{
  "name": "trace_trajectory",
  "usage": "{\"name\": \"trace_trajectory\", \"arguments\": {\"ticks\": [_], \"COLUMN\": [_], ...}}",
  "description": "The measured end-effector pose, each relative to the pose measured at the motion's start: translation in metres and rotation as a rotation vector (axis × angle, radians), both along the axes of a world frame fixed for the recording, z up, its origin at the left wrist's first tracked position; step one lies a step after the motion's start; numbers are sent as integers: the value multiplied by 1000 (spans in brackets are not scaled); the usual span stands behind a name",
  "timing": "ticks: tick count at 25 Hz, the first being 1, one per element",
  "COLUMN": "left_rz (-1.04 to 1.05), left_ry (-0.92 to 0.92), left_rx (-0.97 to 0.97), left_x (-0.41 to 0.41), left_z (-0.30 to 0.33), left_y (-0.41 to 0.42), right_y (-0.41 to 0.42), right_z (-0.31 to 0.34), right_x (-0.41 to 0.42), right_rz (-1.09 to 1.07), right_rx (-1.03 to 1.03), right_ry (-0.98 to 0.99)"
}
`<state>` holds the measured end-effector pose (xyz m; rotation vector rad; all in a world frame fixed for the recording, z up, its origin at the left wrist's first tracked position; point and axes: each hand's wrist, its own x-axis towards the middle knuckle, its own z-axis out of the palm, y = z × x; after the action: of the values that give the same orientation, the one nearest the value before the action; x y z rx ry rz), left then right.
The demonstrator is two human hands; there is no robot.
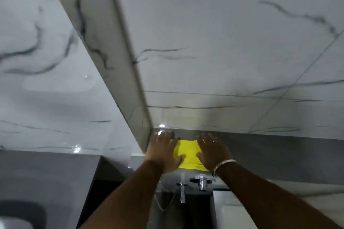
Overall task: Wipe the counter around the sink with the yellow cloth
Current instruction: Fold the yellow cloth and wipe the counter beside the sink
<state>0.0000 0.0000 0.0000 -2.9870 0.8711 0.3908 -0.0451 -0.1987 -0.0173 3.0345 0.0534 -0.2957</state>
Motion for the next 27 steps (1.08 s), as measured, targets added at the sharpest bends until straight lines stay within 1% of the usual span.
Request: {"name": "trace_trajectory", "arguments": {"ticks": [2,4,7,8,10,13,15,17,19,22,24,27], "left_rz": [-40,-76,-86,-88,-85,-60,-31,11,82,204,266,277], "left_ry": [23,64,108,96,71,81,132,237,274,242,224,168], "left_rx": [-16,-9,37,56,39,-4,-56,-78,-105,-105,-84,-82], "left_x": [21,39,32,28,23,20,12,-2,-18,-45,-63,-81], "left_z": [-19,-31,-45,-44,-41,-26,-10,7,27,53,64,88], "left_y": [-7,-4,8,11,12,10,19,32,54,104,150,215], "right_y": [1,2,3,6,7,10,11,15,29,67,102,158], "right_z": [-13,-19,-17,-11,-4,10,18,24,32,51,65,89], "right_x": [17,23,20,19,22,23,19,13,8,8,8,12], "right_rz": [-4,7,6,13,43,87,84,103,185,340,459,617], "right_rx": [27,0,1,9,3,6,38,95,158,219,269,302], "right_ry": [-70,-62,39,81,89,122,136,184,240,285,280,255]}}
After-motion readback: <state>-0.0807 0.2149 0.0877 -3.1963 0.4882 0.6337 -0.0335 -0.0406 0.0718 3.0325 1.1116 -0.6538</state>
